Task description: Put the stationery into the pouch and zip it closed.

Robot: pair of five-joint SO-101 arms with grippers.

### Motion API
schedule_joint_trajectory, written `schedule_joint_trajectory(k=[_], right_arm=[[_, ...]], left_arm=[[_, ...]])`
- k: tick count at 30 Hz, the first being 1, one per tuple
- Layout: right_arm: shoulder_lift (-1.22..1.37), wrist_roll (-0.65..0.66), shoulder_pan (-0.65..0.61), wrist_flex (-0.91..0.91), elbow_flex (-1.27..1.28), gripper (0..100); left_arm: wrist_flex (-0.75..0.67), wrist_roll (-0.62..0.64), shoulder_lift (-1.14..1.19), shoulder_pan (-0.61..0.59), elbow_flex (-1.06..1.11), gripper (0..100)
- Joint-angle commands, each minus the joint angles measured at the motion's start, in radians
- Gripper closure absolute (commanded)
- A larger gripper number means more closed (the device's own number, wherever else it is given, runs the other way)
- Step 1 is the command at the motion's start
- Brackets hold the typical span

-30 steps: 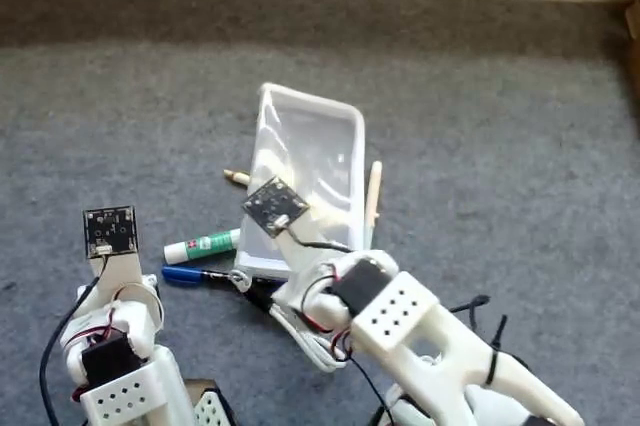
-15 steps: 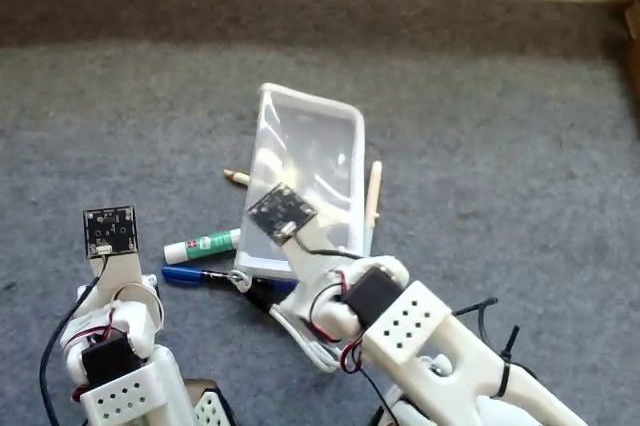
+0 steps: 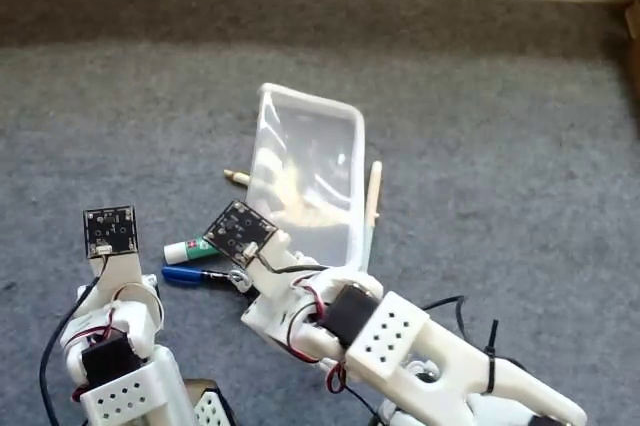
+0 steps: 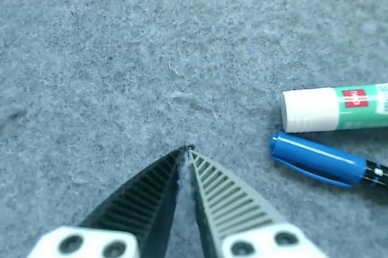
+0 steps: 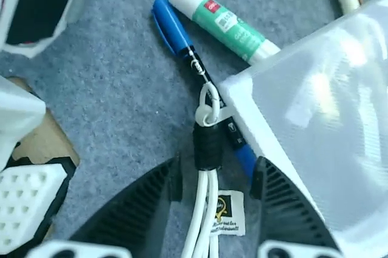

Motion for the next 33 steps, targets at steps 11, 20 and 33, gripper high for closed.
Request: schedule_joint_trajectory(k=[11, 20, 33], right_arm=[[0.409, -0.006, -0.041, -0.139, -0.143, 81.3], [0.461, -0.008, -0.044, -0.191, -0.142, 82.3], [0.251, -0.003, -0.012, -0.041, -0.166, 99.2]], left_arm=[[-0.023, 0.003, -0.008, -0.013, -0.019, 99], [-0.023, 0.003, -0.008, -0.013, -0.019, 99], [-0.038, 0.009, -0.008, -0.058, -0.059, 99]])
